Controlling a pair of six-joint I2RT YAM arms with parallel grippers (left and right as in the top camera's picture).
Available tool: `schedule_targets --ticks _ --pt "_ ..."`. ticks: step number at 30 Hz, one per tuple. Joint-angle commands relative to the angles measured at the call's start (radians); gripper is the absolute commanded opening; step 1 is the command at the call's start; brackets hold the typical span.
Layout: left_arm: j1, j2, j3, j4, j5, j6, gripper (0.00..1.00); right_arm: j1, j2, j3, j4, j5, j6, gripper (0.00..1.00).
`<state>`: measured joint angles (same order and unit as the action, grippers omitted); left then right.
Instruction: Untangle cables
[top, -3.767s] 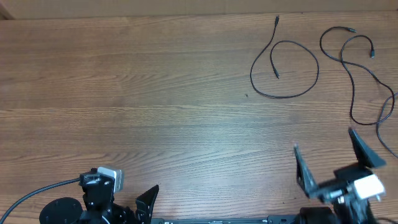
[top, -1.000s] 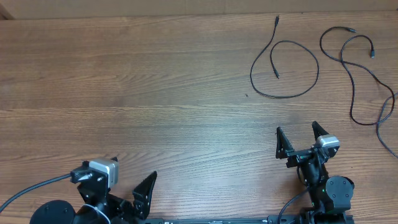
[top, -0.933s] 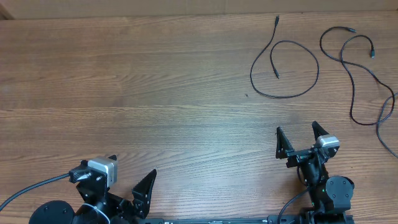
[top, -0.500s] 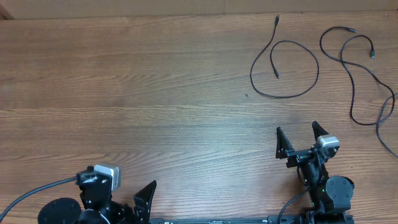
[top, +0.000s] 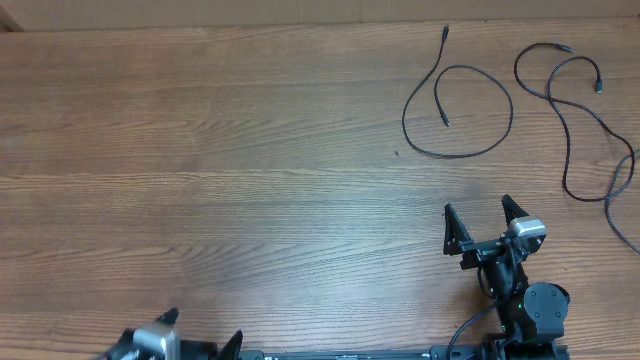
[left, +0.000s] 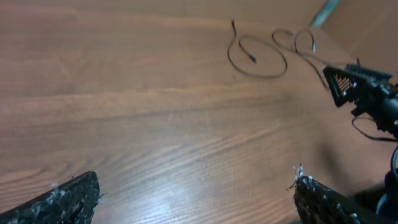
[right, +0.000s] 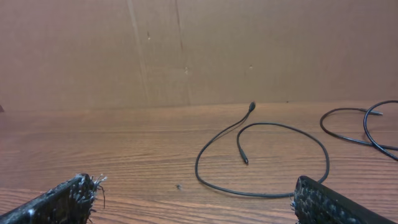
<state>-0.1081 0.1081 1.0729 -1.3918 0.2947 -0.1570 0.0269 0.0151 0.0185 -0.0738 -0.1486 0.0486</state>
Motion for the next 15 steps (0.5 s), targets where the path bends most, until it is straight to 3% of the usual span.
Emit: schedule_targets --ticks 1,15 --pt "0.038 -0.074 0.001 0.000 -0.010 -0.004 1.00 -0.001 -0.008 -0.010 0.003 0.015 0.004 1.00" --pt "0.056 -0.104 0.014 -0.169 -0.006 -0.005 1.00 -0.001 -0.008 -0.010 0.003 0.015 0.004 1.00"
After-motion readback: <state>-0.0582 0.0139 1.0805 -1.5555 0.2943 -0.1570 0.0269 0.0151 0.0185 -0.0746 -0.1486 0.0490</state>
